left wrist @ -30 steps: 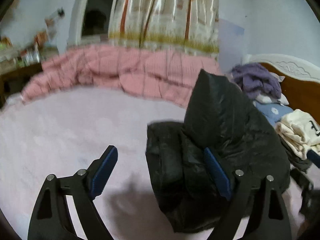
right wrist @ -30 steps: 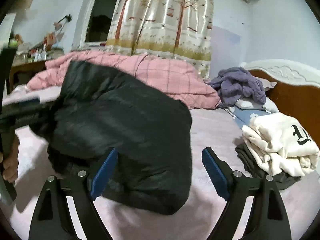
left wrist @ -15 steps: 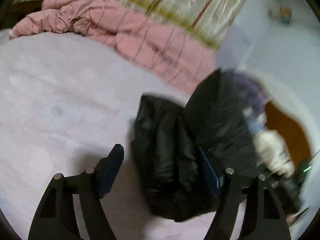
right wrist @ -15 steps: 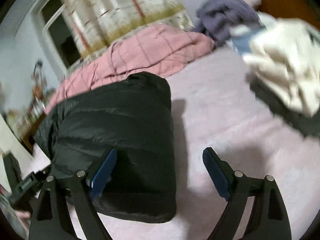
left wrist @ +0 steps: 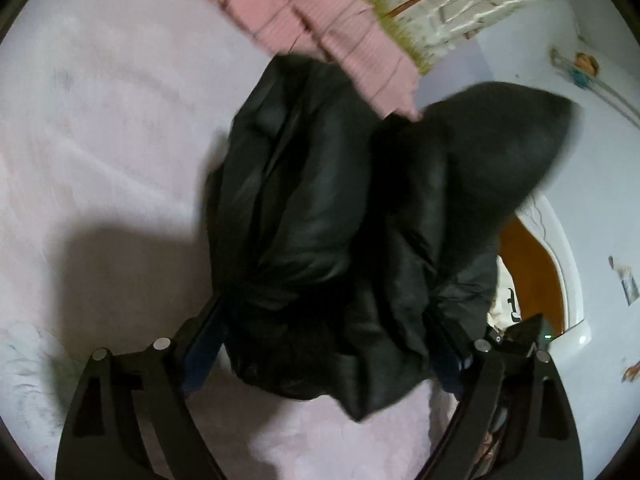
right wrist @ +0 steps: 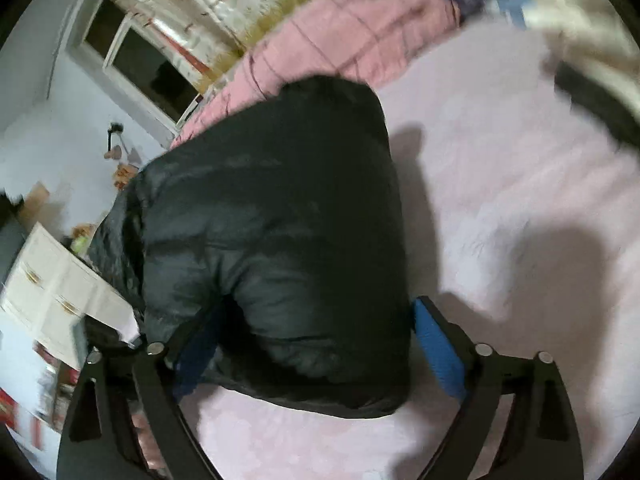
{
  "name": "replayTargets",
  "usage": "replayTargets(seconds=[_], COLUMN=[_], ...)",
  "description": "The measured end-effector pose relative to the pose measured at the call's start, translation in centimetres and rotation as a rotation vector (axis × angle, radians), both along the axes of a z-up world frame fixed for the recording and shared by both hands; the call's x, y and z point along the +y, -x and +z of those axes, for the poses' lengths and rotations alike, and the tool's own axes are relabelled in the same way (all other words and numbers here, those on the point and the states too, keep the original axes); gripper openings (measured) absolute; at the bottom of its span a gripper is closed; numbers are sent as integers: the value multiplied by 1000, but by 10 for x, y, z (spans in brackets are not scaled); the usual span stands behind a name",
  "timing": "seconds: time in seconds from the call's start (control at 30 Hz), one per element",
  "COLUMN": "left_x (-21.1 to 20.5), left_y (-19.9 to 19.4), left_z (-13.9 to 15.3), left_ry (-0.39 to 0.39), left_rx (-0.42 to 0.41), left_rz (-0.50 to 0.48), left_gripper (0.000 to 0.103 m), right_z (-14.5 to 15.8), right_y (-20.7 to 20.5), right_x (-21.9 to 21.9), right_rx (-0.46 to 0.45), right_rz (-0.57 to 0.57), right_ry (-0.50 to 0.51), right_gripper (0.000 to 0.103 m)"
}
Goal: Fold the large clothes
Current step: 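Carry the jacket bundle with both tools toward the white sweatshirt pile, then lower the jacket onto the white sweatshirt pile and open both tools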
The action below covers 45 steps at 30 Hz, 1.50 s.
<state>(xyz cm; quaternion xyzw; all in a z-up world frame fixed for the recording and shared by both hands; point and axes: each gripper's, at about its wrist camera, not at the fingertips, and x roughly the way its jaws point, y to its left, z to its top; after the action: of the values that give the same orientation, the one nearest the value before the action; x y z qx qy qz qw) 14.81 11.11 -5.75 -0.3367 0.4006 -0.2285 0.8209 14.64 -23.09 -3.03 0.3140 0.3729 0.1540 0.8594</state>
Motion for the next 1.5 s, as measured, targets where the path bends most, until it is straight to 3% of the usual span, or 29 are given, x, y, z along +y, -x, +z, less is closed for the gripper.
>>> replayTargets(seconds=[0.07,0.17,0.23,0.33,0.43,0.5,0.6,0.73,0.83,0.97,1.13,1.33,1.4,1.5], left_x=[-5,-10,-11,-20,-35,-39,-43,-67,-95,-135,-207,-332,-378,-429], left_y=[1,6,10,19,31,36,38,53,68,72,63,30,9,-19], left_z=[0,2,2,6,23,31,50,85,114,154,205,245,244,211], left_ry=[-28,-34,-15,3,-104,-123,-94,-148,-191,-169,-134,-40,-53,-59], left_rx=[-10,-21,-35,-84,-174,-217,-274,-410,-507,-602,-732,-930,-932,-804], left_rz=[-1,18,41,36,35,33,27,3,-26,-62,-130,-193,-210,-277], left_gripper=[88,77,65,47,36,33,31,30,30,30,30,30,30,30], right_z=[-20,-18,-18,-19,-10,2,30,69,102,146,205,253,254,238], right_y=[-7,-9,-12,-9,-5,2,18,40,62,92,121,147,144,129], right_x=[-3,7,13,9,13,18,21,14,-3,-37,-89,-190,-223,-266], right_rx=[41,12,5,-15,-28,-55,-143,-240,-316,-415,-540,-720,-734,-675], right_rz=[6,45,92,57,40,31,9,-13,-54,-103,-199,-441,-525,-614], right_ry=[-93,-55,-34,-54,14,80,177,264,317,365,467,570,599,674], right_gripper=[101,99,79,55,48,44,41,38,36,34,33,33,33,33])
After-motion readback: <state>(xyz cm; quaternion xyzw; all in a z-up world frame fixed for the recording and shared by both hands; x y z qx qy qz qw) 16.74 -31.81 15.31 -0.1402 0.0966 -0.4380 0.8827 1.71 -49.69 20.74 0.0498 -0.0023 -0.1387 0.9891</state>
